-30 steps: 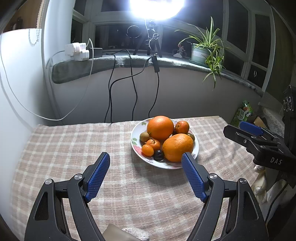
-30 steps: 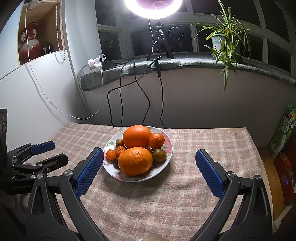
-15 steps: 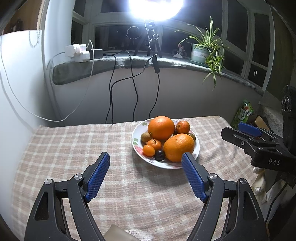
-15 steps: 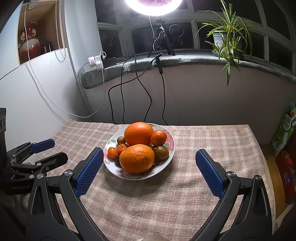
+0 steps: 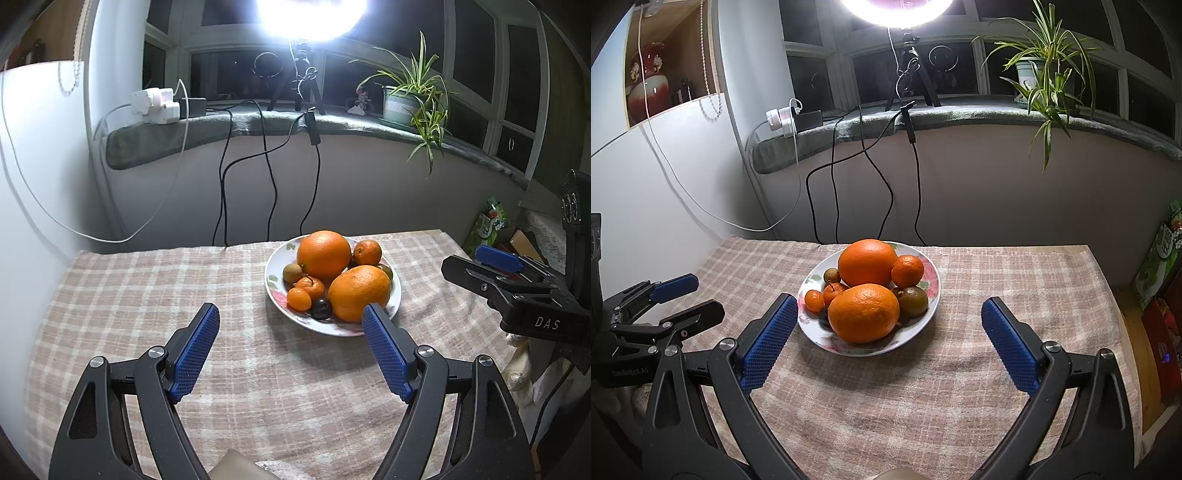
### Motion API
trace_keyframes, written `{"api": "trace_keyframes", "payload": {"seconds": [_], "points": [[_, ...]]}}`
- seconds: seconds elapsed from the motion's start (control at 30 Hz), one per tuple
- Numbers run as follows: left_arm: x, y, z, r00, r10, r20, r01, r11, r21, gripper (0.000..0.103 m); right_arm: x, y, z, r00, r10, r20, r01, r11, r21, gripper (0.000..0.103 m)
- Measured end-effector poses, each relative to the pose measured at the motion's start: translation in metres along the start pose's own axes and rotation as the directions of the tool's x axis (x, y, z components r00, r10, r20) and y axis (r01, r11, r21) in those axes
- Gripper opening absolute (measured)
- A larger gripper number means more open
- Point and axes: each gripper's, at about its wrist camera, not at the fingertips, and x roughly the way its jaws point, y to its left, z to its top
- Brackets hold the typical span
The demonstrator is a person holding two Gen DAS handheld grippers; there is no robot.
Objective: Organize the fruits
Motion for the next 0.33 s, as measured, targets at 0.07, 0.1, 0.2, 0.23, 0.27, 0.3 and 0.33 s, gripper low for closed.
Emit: {"api": "trace_keyframes", "payload": {"seconds": [0.07,0.1,0.2,0.23,0.27,0.3,0.33], "points": [[0.0005,-0.0005,-0.0003,1.0,0.001,0.0,-0.001,1.0,0.002,0.08,0.0001,0.0001,-0.0002,1.0,0.0,-0.001,0.0,1.0,0.001,0.101],[0.0006,-0.0006,-0.0004,1.0,0.002,0.001,-0.002,1.0,0.003,0.08,0.0002,0.0,-0.0004,1.0,-0.001,-0.001,0.001,1.0,0.002,0.101],[0.0006,-0.0008,-0.0007,1.0,0.001,0.003,-0.001,1.0,0.005,0.08,0.0008,-0.0004,-0.0012,1.0,-0.001,-0.003,0.001,1.0,0.004,0.101],[0.0009,-0.0006,-0.0008,1.0,0.0,0.004,0.0,1.0,0.005,0.08,0.0007,0.0,-0.0021,1.0,-0.002,-0.004,0.002,1.0,0.006,0.101],[0.0011,-0.0006,-0.0007,1.0,0.0,0.004,0.0,1.0,0.005,0.08,0.0008,0.0,-0.002,1.0,-0.003,-0.004,0.003,1.0,0.006,0.101],[0.0009,-0.0008,-0.0008,1.0,0.001,0.004,-0.001,1.0,0.005,0.08,0.0011,0.0,-0.0025,1.0,-0.003,-0.004,0.003,1.0,0.007,0.101],[0.0011,-0.0005,-0.0008,1.0,0.002,0.004,-0.002,1.0,0.005,0.08,0.0011,0.0001,-0.0026,1.0,-0.004,-0.005,0.004,1.0,0.007,0.101]]}}
